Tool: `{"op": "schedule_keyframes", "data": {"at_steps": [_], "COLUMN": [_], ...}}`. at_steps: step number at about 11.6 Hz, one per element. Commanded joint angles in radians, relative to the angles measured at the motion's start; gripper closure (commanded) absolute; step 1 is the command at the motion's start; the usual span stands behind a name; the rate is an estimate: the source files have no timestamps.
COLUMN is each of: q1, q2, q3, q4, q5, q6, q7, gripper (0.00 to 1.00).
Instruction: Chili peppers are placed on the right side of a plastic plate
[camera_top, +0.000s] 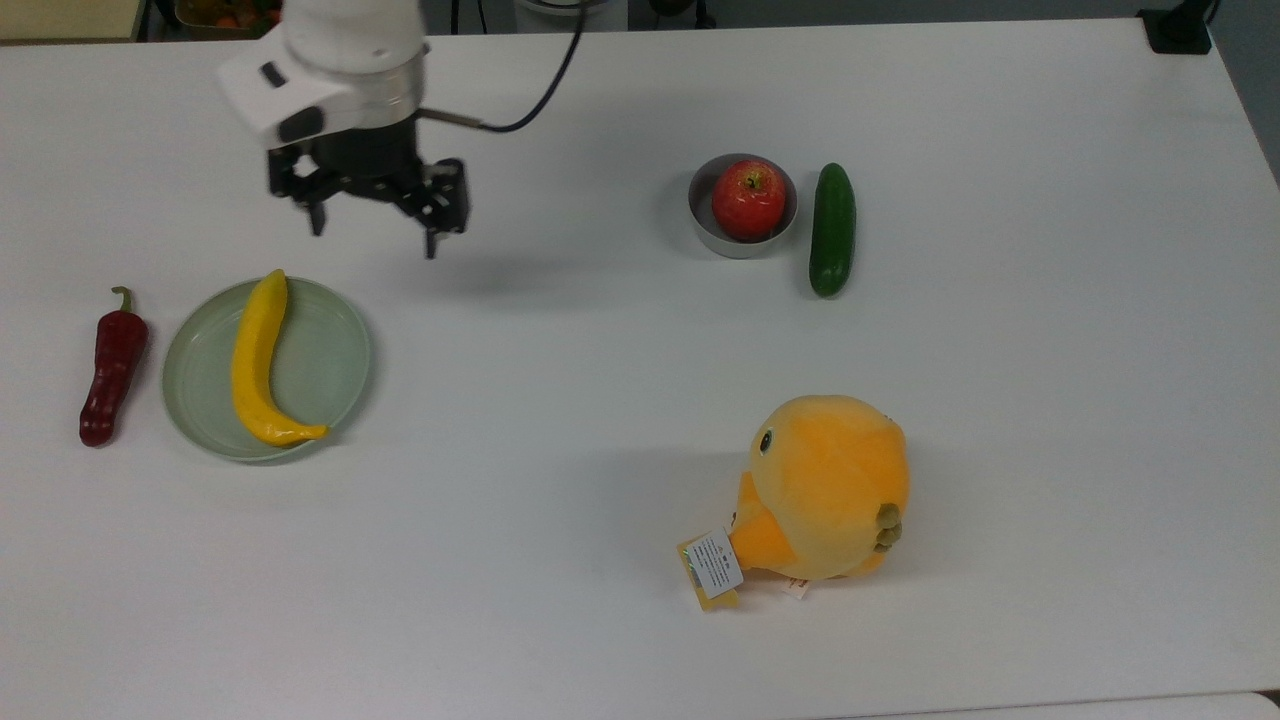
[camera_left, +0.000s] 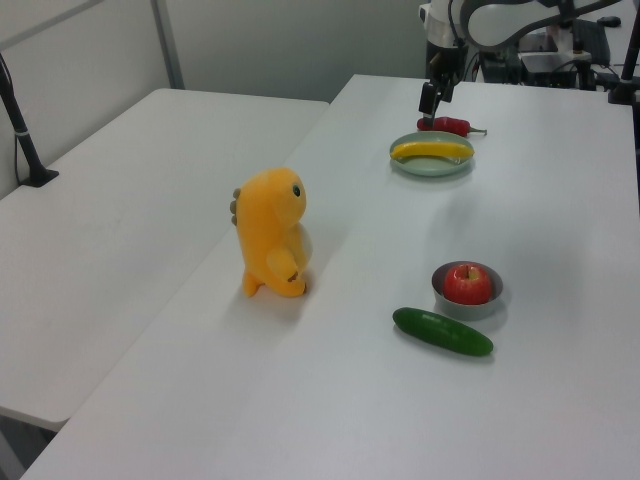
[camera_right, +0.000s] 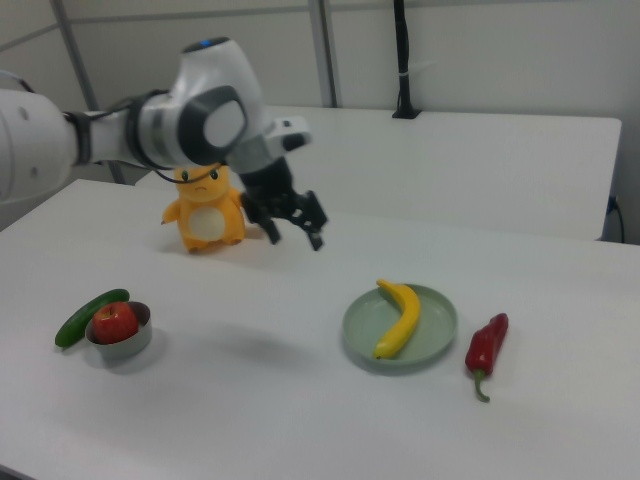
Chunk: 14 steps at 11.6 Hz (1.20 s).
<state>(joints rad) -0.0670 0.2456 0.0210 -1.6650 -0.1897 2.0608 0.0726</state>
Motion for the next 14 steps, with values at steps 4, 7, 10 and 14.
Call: {"op": "schedule_keyframes", "data": {"at_steps": [4,7,10,14], "q1": [0.165,0.191,0.199,0.197], "q2": [-0.236,-0.262,-0.273,-0.276], "q3": [-0.004,-0.006,-0.012,-0.012], "q4": [-0.194,-0.226,-0.251,-0.253], "q5": [0.093,0.193,0.204,0.204], "q6": [-0.093,-0.1,-0.09,-0.094], "q7": [0.015,0.018,0.044,0.044], "gripper": [0.0,0.0,0.0,0.0]}}
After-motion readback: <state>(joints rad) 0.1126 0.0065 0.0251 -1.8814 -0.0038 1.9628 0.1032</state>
